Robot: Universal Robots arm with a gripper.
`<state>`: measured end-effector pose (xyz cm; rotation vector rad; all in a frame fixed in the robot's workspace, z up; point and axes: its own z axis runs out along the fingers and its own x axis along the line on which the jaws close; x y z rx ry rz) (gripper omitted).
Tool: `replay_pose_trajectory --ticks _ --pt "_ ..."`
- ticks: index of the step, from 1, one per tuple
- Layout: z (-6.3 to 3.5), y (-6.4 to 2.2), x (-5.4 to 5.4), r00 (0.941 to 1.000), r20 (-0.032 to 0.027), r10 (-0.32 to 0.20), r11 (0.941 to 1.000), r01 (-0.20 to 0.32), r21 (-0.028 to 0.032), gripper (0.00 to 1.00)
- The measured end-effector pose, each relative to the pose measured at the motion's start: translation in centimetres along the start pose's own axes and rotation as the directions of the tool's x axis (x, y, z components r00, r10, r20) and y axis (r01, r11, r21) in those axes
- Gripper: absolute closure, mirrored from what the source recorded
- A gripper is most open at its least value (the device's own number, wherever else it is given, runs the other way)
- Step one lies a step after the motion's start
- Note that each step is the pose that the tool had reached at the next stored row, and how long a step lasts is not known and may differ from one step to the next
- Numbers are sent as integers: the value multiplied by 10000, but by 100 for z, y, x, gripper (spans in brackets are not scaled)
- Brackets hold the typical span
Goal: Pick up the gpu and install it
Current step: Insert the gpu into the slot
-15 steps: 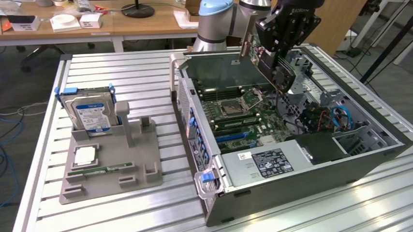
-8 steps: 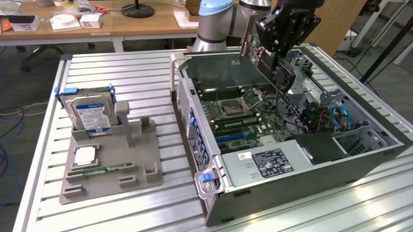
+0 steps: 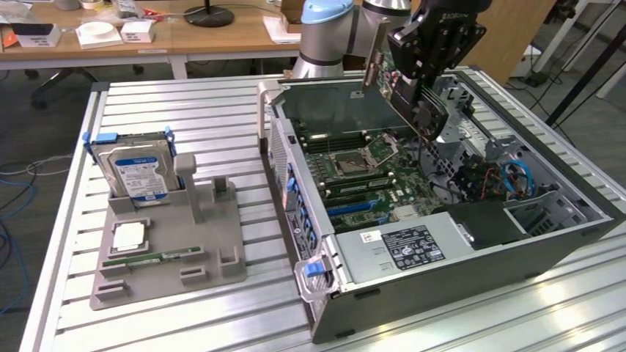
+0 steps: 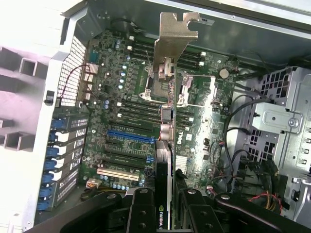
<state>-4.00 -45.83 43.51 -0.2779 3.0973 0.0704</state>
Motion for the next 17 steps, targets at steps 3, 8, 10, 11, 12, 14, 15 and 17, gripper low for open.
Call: replay_pose_trajectory --ticks 3,8,10,11,12,14,15,17 --pt "0 0 0 10000 -1 -22 10000 22 -1 74" --pt "0 0 0 10000 -3 -58 10000 58 -2 74" --pt "0 0 0 10000 -3 -73 10000 73 -3 74" --pt "0 0 0 10000 -4 -79 10000 79 -2 74" --pt "0 0 0 10000 -4 -87 10000 87 -3 74" --pt "0 0 0 9999 -5 -101 9999 101 -4 74" --pt "0 0 0 9999 -5 -109 9999 109 -4 74" --pt "0 0 0 9999 -5 -124 9999 124 -4 74"
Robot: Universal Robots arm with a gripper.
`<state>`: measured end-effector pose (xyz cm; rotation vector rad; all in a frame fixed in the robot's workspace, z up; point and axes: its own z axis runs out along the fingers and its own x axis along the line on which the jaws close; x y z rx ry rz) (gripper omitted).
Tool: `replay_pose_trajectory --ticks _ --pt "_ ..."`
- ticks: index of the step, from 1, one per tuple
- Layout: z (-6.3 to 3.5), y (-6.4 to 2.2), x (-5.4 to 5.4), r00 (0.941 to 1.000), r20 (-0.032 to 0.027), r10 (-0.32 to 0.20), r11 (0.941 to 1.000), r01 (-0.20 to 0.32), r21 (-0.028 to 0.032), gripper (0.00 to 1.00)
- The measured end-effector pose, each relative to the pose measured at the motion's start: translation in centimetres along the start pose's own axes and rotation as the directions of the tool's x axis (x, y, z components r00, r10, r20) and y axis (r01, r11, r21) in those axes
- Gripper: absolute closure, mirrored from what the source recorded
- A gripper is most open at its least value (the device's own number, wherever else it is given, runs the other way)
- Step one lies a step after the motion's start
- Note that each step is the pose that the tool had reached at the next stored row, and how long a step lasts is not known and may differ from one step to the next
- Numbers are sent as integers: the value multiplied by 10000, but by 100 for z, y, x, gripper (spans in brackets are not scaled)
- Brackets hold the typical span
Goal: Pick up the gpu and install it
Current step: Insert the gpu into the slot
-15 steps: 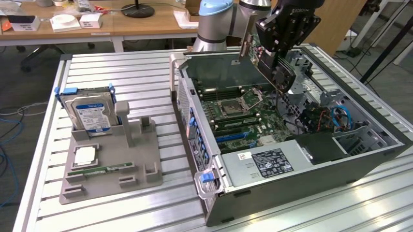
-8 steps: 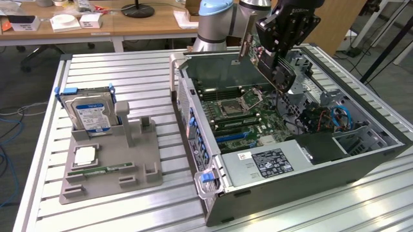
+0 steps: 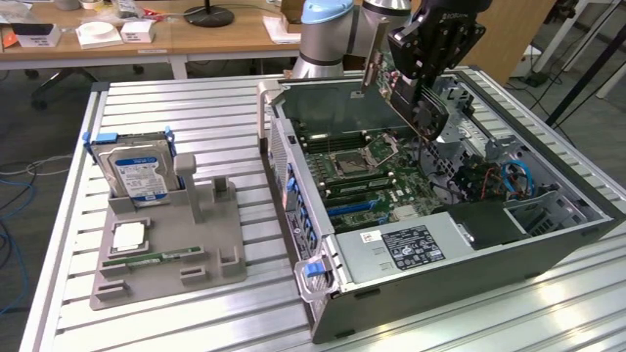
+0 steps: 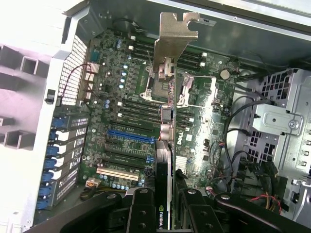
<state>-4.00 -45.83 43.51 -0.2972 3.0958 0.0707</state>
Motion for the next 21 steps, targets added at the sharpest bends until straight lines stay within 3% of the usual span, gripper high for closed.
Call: replay_pose_trajectory --ticks 21 --pt "0 0 0 9999 -7 -145 9999 145 -5 74"
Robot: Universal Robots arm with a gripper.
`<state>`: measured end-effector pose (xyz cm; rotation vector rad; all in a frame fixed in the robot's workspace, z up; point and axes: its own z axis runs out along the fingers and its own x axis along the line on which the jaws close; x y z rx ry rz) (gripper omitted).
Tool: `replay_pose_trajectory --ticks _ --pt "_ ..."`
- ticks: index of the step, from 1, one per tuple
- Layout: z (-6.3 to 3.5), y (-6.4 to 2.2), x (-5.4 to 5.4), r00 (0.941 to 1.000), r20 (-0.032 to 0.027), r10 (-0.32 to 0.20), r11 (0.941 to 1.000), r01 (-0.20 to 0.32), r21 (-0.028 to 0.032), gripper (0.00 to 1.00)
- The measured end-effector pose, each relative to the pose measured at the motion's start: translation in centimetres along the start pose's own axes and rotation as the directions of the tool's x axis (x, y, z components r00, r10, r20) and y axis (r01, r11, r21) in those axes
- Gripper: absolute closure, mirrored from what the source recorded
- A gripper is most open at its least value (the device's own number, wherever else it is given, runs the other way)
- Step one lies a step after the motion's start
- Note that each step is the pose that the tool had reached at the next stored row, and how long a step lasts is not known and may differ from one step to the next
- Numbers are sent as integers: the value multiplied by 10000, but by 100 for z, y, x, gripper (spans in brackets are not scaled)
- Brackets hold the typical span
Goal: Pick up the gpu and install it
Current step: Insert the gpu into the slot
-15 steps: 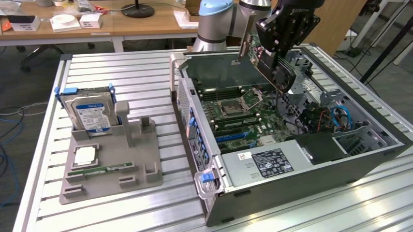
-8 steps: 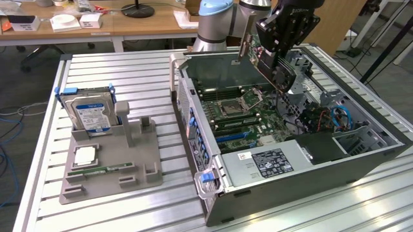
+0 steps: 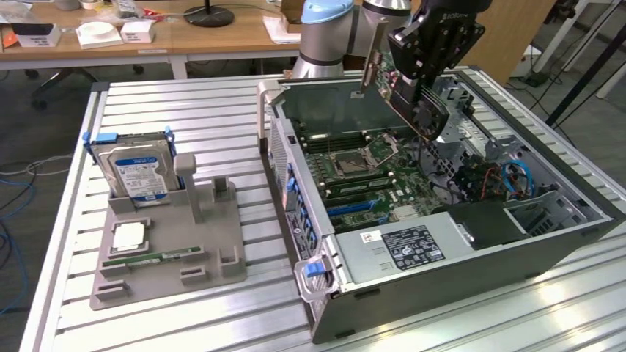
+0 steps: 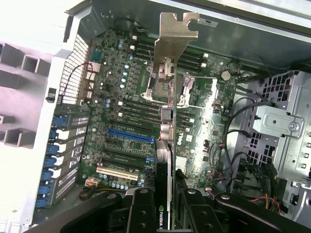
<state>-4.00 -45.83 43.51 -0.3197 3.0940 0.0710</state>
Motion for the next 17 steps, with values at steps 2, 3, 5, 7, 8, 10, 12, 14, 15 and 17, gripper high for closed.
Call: replay_pose_trajectory --ticks 2,3,5,7,8,10,12,14,15,17 --pt "0 0 0 10000 0 -13 10000 13 0 74" --pt "0 0 0 10000 -1 -19 10000 19 -1 74" --pt "0 0 0 10000 -1 -33 10000 33 -2 74" --pt "0 0 0 10000 -2 -47 10000 47 -2 74" --pt "0 0 0 10000 -2 -54 10000 54 -2 74" --pt "0 0 0 10000 -3 -68 10000 68 -3 74" --pt "0 0 0 10000 -4 -84 10000 84 -3 74" --pt "0 0 0 10000 -4 -100 10000 100 -4 74" --pt "0 0 0 9999 -4 -107 9999 107 -3 74" --pt "0 0 0 9999 -5 -122 9999 122 -4 74"
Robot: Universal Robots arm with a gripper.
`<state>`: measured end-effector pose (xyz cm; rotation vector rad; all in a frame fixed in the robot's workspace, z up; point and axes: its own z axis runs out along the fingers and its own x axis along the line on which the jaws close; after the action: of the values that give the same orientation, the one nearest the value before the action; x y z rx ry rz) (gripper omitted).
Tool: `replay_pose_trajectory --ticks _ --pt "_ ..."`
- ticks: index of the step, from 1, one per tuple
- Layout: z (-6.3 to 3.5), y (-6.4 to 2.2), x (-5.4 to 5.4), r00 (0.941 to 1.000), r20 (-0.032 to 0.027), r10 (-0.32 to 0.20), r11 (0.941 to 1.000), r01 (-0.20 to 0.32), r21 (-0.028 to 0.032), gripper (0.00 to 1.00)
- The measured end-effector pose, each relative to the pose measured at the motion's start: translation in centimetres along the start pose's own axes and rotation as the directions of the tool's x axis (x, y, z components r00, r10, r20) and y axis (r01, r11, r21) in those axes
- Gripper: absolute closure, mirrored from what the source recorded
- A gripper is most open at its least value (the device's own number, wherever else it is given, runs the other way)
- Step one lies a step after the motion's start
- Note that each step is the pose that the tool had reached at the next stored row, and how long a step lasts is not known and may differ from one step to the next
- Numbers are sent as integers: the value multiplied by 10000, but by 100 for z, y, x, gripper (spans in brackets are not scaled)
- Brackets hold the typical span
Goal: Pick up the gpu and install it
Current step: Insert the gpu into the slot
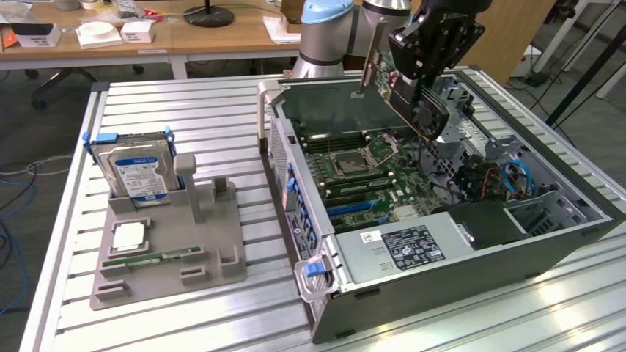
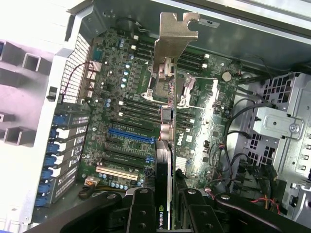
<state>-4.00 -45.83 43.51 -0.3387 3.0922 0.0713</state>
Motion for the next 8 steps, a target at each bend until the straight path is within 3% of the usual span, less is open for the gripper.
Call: replay_pose_trajectory --ticks 8 --pt "0 0 0 10000 -3 -63 10000 63 -2 74"
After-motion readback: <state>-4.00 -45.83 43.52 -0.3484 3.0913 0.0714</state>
